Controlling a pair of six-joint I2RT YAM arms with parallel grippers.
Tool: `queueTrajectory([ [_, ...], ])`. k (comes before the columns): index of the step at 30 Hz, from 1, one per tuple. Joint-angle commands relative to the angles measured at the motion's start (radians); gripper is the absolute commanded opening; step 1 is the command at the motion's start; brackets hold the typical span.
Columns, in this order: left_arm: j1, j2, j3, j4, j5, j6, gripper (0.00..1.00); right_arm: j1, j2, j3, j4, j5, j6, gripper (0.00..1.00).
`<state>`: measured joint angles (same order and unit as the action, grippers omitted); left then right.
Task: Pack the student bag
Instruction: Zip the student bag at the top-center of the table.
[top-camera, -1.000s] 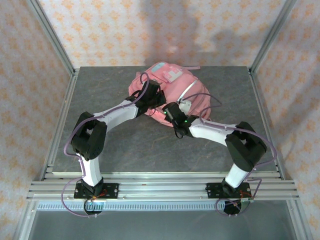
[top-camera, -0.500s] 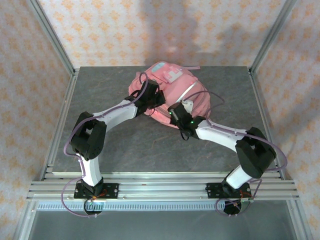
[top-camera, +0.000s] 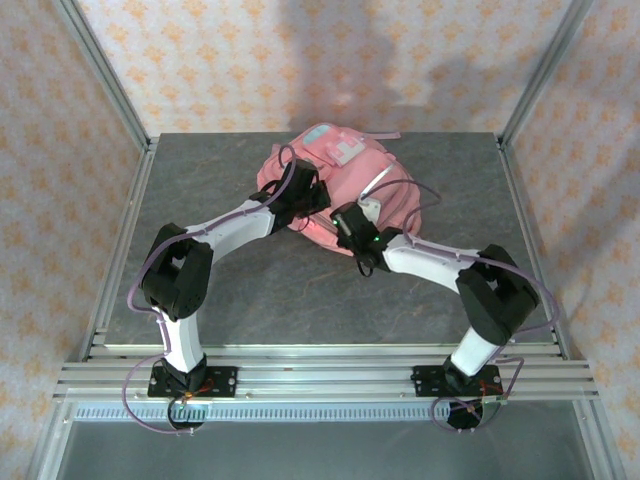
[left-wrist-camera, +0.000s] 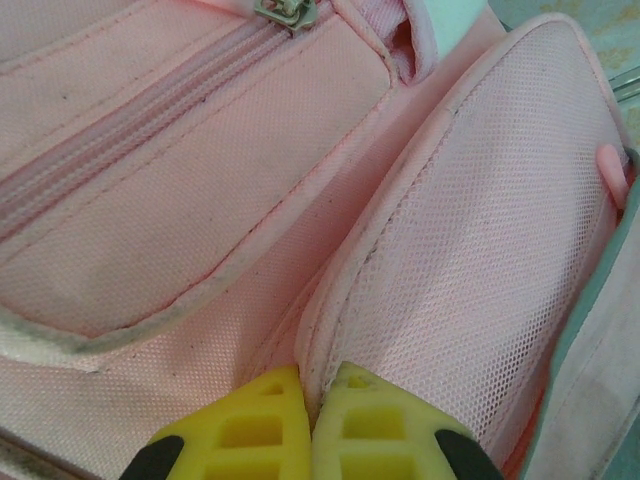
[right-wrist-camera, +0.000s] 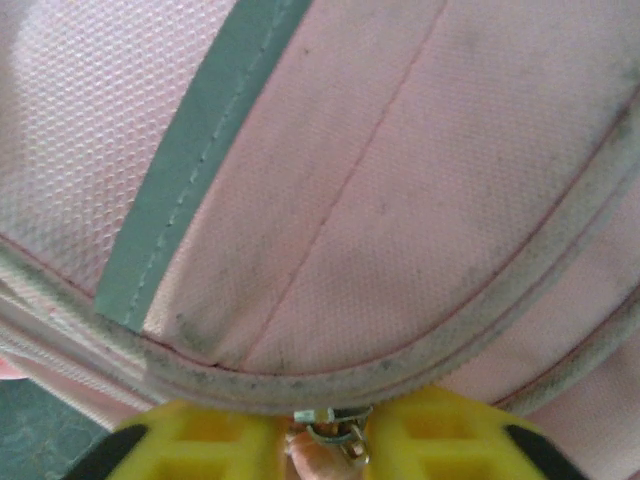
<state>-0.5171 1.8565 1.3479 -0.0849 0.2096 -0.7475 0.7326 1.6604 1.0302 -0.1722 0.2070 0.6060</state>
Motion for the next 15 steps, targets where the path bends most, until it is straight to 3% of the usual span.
queueTrajectory([
  [1,-0.010,-0.041,0.019,0.015,0.012,0.003,0.00,-0.014,0.018,0.039,0.016,0.053,0.002,0.10],
  [2,-0.009,-0.040,0.019,0.012,0.010,0.004,0.00,-0.017,0.013,0.037,0.014,0.042,-0.003,0.00],
  [10,-0.001,-0.040,0.013,-0.001,-0.020,0.021,0.00,-0.022,-0.097,-0.059,-0.023,0.001,-0.009,0.00],
  [15,0.018,-0.043,0.008,-0.031,-0.048,0.045,0.00,-0.079,-0.152,-0.117,-0.101,-0.029,-0.056,0.00],
])
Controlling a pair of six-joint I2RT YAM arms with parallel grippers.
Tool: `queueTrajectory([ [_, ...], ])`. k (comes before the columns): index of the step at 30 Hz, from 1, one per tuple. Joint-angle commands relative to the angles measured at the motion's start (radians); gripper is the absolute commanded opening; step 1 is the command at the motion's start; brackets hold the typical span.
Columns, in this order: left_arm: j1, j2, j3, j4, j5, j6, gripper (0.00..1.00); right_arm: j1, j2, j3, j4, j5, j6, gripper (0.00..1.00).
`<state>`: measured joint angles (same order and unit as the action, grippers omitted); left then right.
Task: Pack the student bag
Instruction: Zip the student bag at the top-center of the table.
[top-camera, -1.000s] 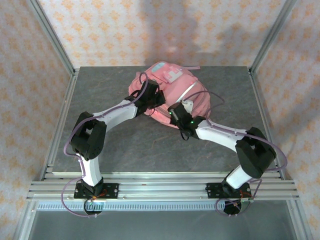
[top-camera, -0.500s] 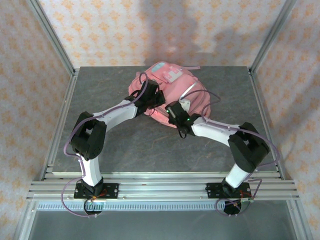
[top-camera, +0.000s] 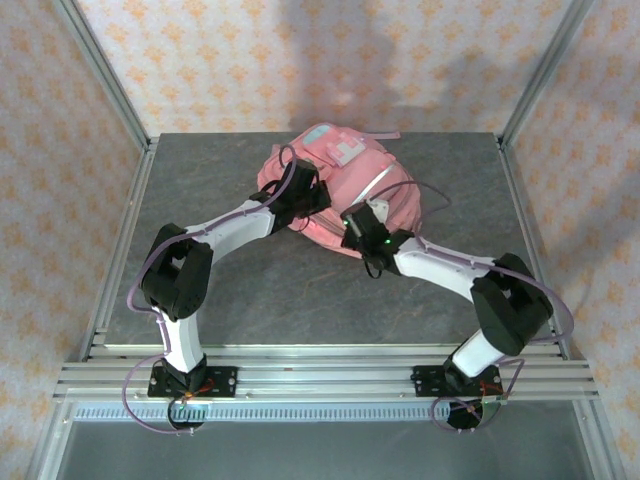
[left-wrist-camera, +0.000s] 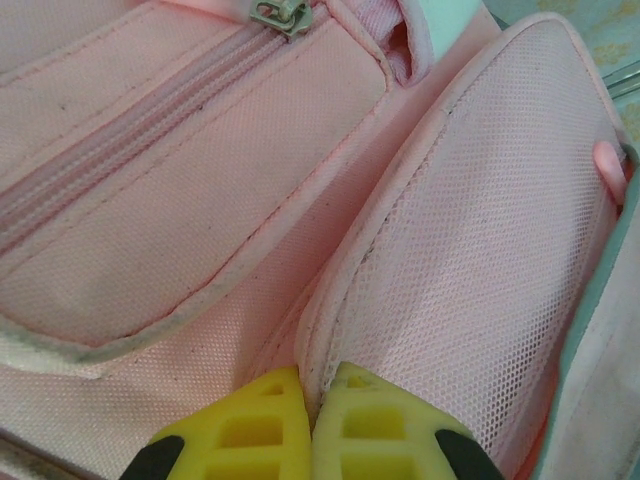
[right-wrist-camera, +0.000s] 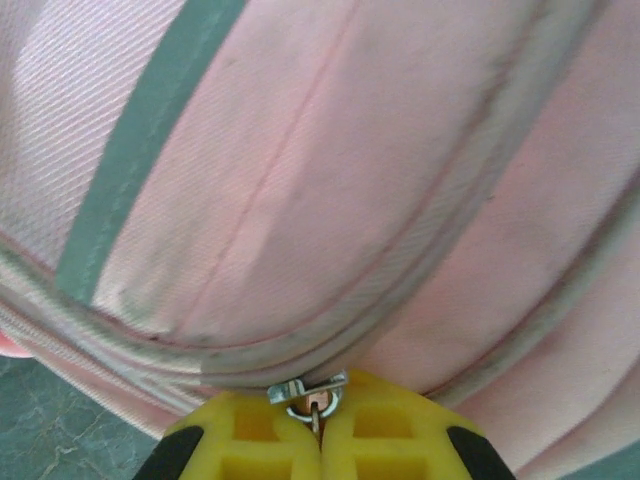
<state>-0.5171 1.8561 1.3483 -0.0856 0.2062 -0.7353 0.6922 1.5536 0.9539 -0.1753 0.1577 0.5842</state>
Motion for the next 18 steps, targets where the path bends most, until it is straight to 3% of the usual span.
queueTrajectory([
  [1,0.025,-0.046,0.003,-0.032,-0.046,0.036,0.00,-0.062,-0.054,-0.055,-0.113,0.022,-0.045,0.00],
  [6,0.031,-0.048,-0.005,-0.043,-0.061,0.058,0.00,-0.122,-0.101,-0.078,-0.121,0.017,-0.110,0.00],
  [9,0.033,-0.040,0.010,-0.055,-0.074,0.073,0.00,-0.107,-0.092,-0.059,-0.095,-0.076,-0.155,0.00],
  [18,0.121,-0.054,0.089,-0.153,-0.145,0.172,0.00,0.114,0.024,0.052,0.002,-0.294,-0.218,0.00],
])
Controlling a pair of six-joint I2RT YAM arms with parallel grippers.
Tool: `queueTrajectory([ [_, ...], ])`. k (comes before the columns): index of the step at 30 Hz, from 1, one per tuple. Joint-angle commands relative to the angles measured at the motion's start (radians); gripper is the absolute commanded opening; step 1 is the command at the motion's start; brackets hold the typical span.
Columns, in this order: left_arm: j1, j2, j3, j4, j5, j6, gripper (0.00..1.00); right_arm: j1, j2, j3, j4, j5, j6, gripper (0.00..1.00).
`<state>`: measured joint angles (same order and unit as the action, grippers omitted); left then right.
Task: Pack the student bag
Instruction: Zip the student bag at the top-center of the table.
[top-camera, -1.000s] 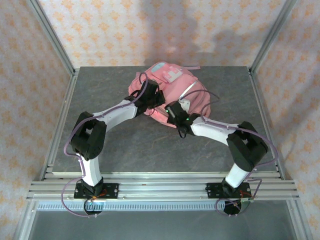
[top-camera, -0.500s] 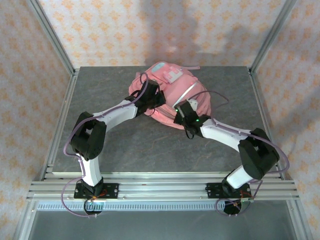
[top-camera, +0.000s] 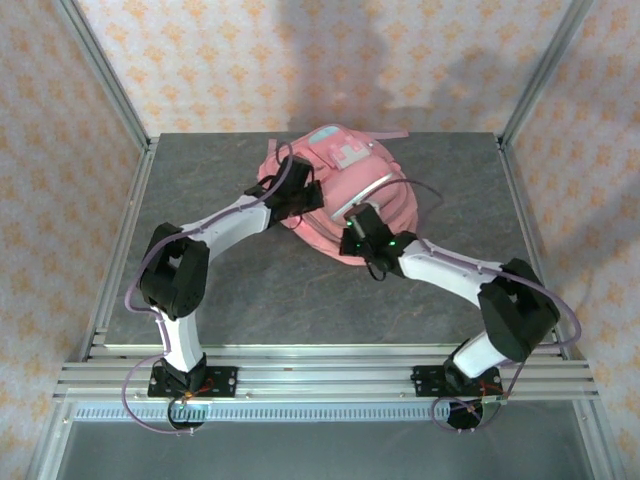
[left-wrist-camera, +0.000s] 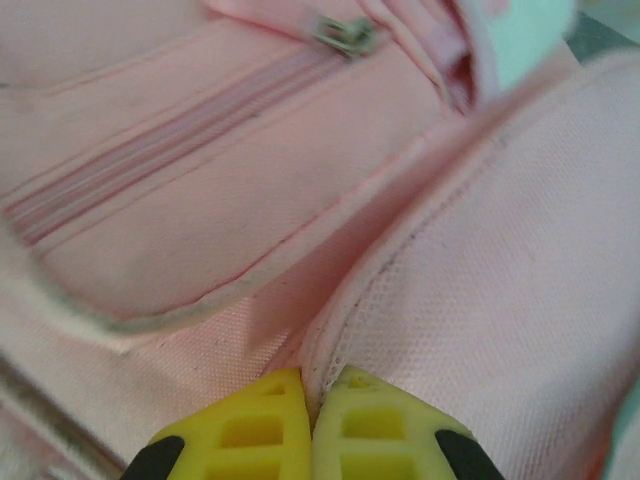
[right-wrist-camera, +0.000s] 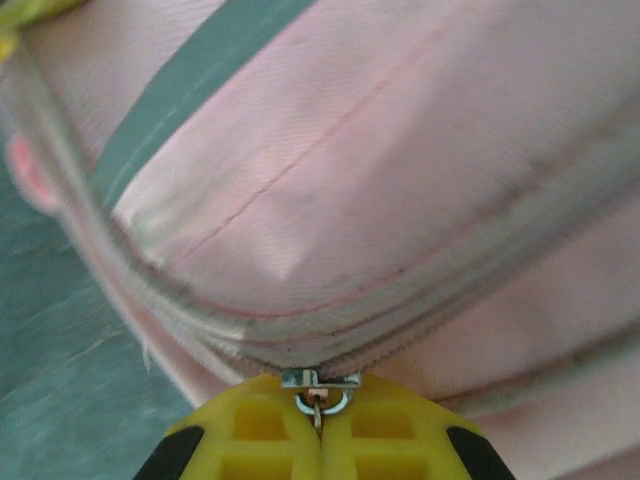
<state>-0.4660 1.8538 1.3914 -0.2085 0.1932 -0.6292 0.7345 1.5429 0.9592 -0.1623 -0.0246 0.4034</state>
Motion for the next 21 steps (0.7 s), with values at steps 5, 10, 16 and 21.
queueTrajectory([
  [5,0.098,-0.143,-0.002,-0.050,-0.163,0.086,0.34,0.124,0.142,0.163,0.038,-0.183,-0.036,0.00],
  [10,0.092,-0.271,-0.194,0.007,-0.123,0.021,0.52,0.124,0.187,0.237,0.007,-0.211,-0.039,0.00],
  [16,0.060,-0.381,-0.437,0.158,-0.075,-0.085,0.54,0.124,0.187,0.239,-0.018,-0.214,-0.040,0.00],
  [21,-0.001,-0.382,-0.496,0.272,-0.076,-0.124,0.53,0.124,0.185,0.243,-0.026,-0.210,-0.030,0.00],
])
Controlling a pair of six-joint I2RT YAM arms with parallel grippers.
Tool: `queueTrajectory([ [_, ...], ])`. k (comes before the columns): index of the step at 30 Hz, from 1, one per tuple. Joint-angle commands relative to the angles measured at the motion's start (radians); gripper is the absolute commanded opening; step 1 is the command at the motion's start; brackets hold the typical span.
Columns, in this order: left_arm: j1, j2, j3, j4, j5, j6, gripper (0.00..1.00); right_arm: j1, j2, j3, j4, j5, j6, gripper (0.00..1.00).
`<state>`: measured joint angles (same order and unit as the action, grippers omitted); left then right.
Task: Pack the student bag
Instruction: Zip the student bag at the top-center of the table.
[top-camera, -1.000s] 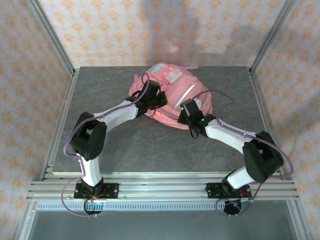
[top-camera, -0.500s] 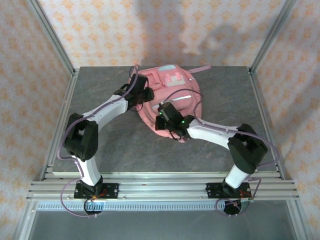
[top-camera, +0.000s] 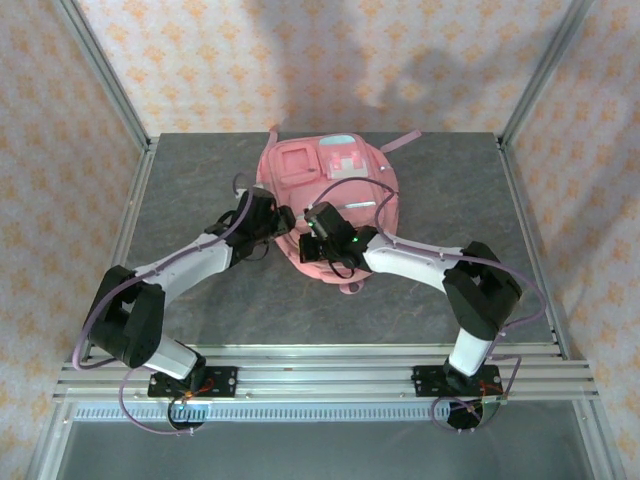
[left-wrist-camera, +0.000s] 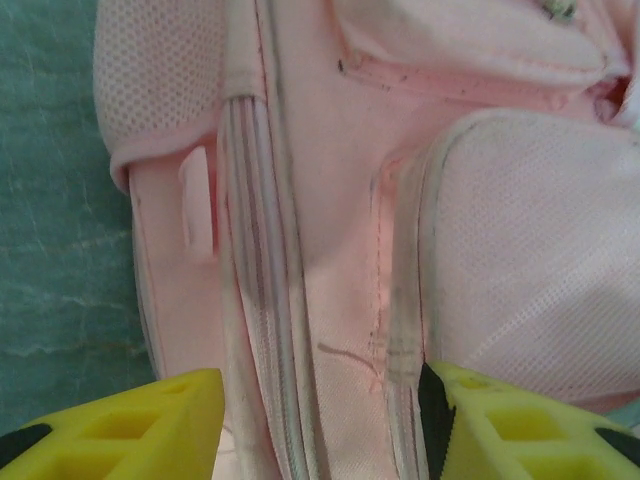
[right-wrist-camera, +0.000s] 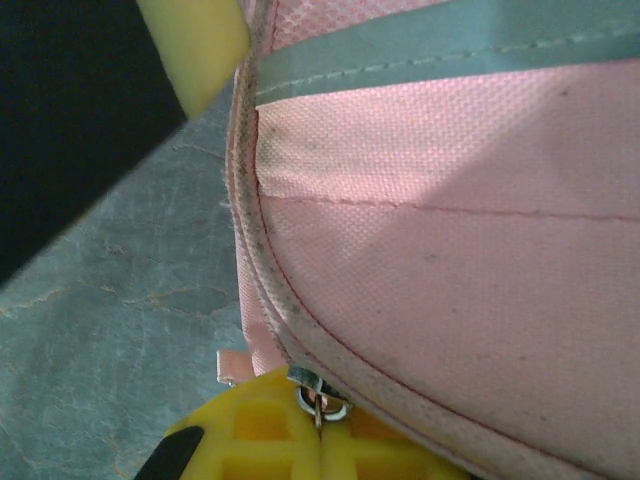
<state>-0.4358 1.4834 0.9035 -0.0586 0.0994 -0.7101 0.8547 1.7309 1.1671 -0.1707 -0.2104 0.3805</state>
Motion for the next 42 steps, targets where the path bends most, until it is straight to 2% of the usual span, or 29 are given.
queueTrajectory([
  [1,-0.037,-0.003,-0.009,0.127,0.013,-0.049,0.52,0.004,-0.003,0.036,-0.017,-0.025,-0.006,0.00],
  [4,-0.049,0.034,-0.014,0.163,0.011,-0.063,0.46,0.004,-0.009,0.033,-0.019,-0.027,-0.002,0.00],
  [7,-0.049,0.060,-0.017,0.178,-0.022,-0.077,0.22,0.002,-0.016,0.028,-0.035,-0.009,-0.003,0.00],
  [9,-0.047,0.073,-0.012,0.172,-0.054,-0.069,0.00,0.000,-0.023,0.023,-0.054,0.008,-0.003,0.00],
  [13,-0.027,0.085,0.013,0.135,-0.067,-0.045,0.00,-0.035,-0.059,-0.011,-0.097,0.035,0.012,0.00],
  [20,0.011,0.087,0.033,0.103,-0.070,-0.008,0.00,-0.161,-0.189,-0.161,-0.121,0.074,0.022,0.00],
  [23,0.015,0.094,0.056,0.087,-0.072,0.007,0.00,-0.182,-0.224,-0.186,-0.142,0.127,0.006,0.00],
  [25,0.019,0.100,0.075,0.079,-0.073,0.018,0.00,-0.183,-0.228,-0.189,-0.153,0.147,-0.002,0.00],
  [29,0.043,0.128,0.145,0.049,-0.077,0.050,0.00,-0.167,-0.217,-0.188,-0.113,0.068,0.004,0.00],
  [36,0.123,0.147,0.281,-0.054,-0.098,0.109,0.00,-0.050,-0.106,-0.088,-0.003,-0.049,0.027,0.00],
  [37,0.127,0.135,0.284,-0.066,-0.101,0.112,0.07,-0.043,-0.086,-0.074,0.025,-0.080,0.037,0.00],
  [40,0.128,0.073,0.242,-0.081,-0.095,0.101,0.52,-0.037,-0.043,-0.057,0.098,-0.138,0.062,0.00],
  [41,0.128,0.049,0.209,-0.081,-0.084,0.084,0.60,-0.037,-0.028,-0.049,0.110,-0.144,0.060,0.00],
  [42,0.126,0.031,0.178,-0.080,-0.069,0.062,0.62,-0.037,-0.018,-0.039,0.109,-0.143,0.058,0.00],
])
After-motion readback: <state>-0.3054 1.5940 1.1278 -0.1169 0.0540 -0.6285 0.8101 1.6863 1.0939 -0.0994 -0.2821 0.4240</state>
